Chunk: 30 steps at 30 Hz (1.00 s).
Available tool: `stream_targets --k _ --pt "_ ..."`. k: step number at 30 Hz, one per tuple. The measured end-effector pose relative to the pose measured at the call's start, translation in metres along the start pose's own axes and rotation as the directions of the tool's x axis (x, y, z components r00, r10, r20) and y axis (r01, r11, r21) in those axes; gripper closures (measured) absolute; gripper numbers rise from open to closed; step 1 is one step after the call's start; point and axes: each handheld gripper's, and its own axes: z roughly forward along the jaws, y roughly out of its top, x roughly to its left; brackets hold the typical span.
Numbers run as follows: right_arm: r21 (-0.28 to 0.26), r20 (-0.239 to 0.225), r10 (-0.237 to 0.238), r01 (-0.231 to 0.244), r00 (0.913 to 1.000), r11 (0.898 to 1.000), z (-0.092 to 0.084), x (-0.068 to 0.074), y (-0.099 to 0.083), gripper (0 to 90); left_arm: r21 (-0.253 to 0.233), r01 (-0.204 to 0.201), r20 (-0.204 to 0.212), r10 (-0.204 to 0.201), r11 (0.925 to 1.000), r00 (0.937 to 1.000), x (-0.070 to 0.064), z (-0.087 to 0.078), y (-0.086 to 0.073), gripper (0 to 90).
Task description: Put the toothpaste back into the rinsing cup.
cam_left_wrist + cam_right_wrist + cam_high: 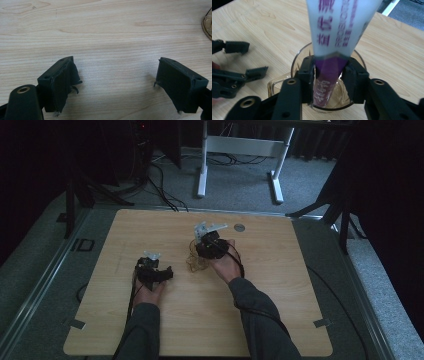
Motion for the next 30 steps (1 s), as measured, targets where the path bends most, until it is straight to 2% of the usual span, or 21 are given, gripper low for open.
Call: stream_targets --k 4,12,23,27,30 --pt "-0.01 -0.013 0.03 -0.03 0.9995 0.999 -0.003 -0.002 0.001 55.7 0.0 0.001 0.0 -0.001 1.0 1.0 0.0 0.0 0.0 15.5" --pt "-0.008 -0.015 0.03 -0.03 0.9994 1.0 -0.008 -0.008 -0.003 55.2 0.0 -0.001 -0.001 0.001 1.0 1.0 0.0 0.0 0.0 15.5" --pt "-0.009 -0.032 0.018 -0.018 0.9993 1.0 -0.014 -0.007 -0.009 54.8 0.0 -0.001 -0.001 0.001 1.0 1.0 0.0 0.0 0.0 15.5" --pt "-0.038 -0.037 0.016 -0.018 0.9992 0.999 -0.025 -0.009 -0.012 54.1 0.0 -0.001 -0.001 0.001 1.0 1.0 0.0 0.0 0.0 15.5" --pt "-0.061 -0.044 0.034 -0.037 0.9985 0.997 -0.038 -0.018 -0.017 53.1 0.0 0.0 -0.001 0.0 1.0 1.0 0.0 0.0 0.0 15.5"
